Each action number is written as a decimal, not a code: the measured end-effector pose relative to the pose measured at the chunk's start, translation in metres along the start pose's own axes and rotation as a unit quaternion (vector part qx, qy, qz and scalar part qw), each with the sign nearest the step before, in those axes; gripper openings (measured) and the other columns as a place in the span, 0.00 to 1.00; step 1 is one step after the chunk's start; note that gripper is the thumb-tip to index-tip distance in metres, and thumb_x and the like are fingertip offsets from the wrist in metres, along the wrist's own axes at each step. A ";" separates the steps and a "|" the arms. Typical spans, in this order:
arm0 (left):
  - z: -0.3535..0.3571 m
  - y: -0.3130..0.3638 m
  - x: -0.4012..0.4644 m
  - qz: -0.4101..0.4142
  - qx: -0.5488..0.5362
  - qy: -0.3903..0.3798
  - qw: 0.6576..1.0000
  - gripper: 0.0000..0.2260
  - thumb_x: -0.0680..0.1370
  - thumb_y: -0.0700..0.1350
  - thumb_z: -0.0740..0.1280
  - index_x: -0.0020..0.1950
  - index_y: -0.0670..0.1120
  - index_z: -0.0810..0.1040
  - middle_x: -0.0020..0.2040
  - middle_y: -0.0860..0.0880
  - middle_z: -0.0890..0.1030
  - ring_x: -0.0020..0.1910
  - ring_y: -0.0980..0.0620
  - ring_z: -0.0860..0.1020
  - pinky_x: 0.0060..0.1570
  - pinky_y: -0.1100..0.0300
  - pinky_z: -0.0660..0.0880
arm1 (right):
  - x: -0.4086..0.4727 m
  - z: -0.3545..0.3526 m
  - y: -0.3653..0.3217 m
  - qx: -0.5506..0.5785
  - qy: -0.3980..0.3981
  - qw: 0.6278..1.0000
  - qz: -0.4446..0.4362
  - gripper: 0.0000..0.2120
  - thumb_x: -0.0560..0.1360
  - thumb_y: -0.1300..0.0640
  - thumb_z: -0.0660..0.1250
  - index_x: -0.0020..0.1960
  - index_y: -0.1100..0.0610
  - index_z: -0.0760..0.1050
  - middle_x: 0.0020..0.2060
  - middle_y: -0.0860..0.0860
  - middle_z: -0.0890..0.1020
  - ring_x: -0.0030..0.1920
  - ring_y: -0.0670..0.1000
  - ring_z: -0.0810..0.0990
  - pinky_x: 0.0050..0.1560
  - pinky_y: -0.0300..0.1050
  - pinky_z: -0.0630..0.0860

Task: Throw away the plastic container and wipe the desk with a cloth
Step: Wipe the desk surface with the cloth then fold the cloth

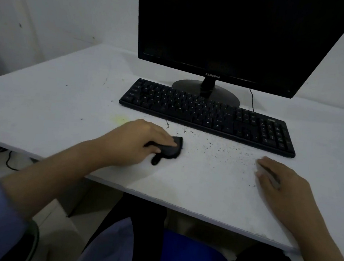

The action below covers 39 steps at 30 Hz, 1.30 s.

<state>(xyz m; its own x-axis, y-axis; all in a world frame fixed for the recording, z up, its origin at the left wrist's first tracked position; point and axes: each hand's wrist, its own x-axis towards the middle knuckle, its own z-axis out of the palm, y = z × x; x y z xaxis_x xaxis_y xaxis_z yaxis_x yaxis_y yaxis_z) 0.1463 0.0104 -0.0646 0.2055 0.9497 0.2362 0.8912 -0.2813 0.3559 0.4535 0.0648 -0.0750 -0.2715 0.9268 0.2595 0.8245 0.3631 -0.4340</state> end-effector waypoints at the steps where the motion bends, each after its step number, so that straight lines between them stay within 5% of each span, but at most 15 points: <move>1: 0.000 -0.005 -0.004 -0.016 0.012 0.015 1.000 0.16 0.75 0.39 0.68 0.62 0.49 0.78 0.61 0.53 0.79 0.59 0.53 0.75 0.61 0.61 0.69 | 0.000 0.000 0.000 -0.001 0.000 1.000 -0.001 0.16 0.76 0.60 0.62 0.64 0.59 0.73 0.64 0.55 0.76 0.62 0.57 0.74 0.62 0.44 0.64; 5: 0.010 -0.011 0.006 -0.080 0.080 0.086 0.990 0.15 0.77 0.40 0.64 0.63 0.47 0.76 0.58 0.48 0.80 0.54 0.46 0.74 0.50 0.56 0.70 | 0.000 0.001 0.000 -0.007 0.000 1.000 -0.003 0.16 0.76 0.60 0.62 0.64 0.59 0.73 0.64 0.55 0.76 0.63 0.56 0.73 0.60 0.40 0.61; 8: 0.017 0.003 0.023 -0.061 0.058 0.103 0.991 0.14 0.76 0.37 0.64 0.61 0.45 0.79 0.57 0.46 0.81 0.54 0.45 0.76 0.51 0.52 0.73 | 0.000 0.001 0.000 -0.007 0.001 1.000 -0.001 0.16 0.76 0.60 0.62 0.63 0.59 0.73 0.64 0.55 0.76 0.63 0.56 0.73 0.60 0.40 0.62; 15: 0.018 0.029 0.008 0.032 0.016 0.006 0.999 0.15 0.76 0.41 0.65 0.62 0.50 0.77 0.61 0.55 0.79 0.59 0.53 0.73 0.58 0.59 0.68 | 0.000 0.000 -0.001 -0.010 0.001 1.000 -0.003 0.16 0.76 0.60 0.62 0.63 0.59 0.73 0.63 0.55 0.76 0.63 0.56 0.73 0.61 0.42 0.63; 25: 0.011 -0.001 -0.015 -0.033 0.100 0.074 0.992 0.15 0.76 0.42 0.64 0.62 0.50 0.77 0.58 0.52 0.80 0.49 0.46 0.73 0.48 0.49 0.74 | 0.000 0.002 -0.003 -0.018 -0.005 1.000 0.003 0.16 0.75 0.62 0.62 0.62 0.62 0.74 0.62 0.58 0.77 0.62 0.59 0.74 0.57 0.41 0.61; 35: -0.031 -0.029 -0.024 -0.155 0.002 0.178 0.972 0.15 0.75 0.39 0.66 0.59 0.53 0.79 0.53 0.52 0.82 0.47 0.54 0.76 0.47 0.62 0.69 | -0.001 0.001 -0.003 -0.013 -0.016 0.999 0.028 0.16 0.75 0.62 0.64 0.62 0.60 0.74 0.61 0.57 0.78 0.61 0.60 0.75 0.63 0.50 0.66; 39: -0.054 -0.057 -0.040 -0.227 0.032 0.218 0.949 0.14 0.77 0.39 0.64 0.60 0.50 0.79 0.51 0.46 0.83 0.45 0.47 0.77 0.45 0.58 0.70 | 0.001 0.002 -0.001 -0.014 -0.024 0.999 0.043 0.17 0.75 0.60 0.63 0.63 0.59 0.74 0.63 0.56 0.77 0.62 0.60 0.74 0.65 0.53 0.65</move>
<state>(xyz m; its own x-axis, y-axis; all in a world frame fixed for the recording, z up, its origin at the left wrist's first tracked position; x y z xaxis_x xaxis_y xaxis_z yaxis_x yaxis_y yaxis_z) 0.0654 -0.0192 -0.0457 -0.3790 0.8206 0.4277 0.8734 0.1645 0.4583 0.4511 0.0651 -0.0760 -0.2208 0.9584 0.1806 0.8592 0.2788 -0.4291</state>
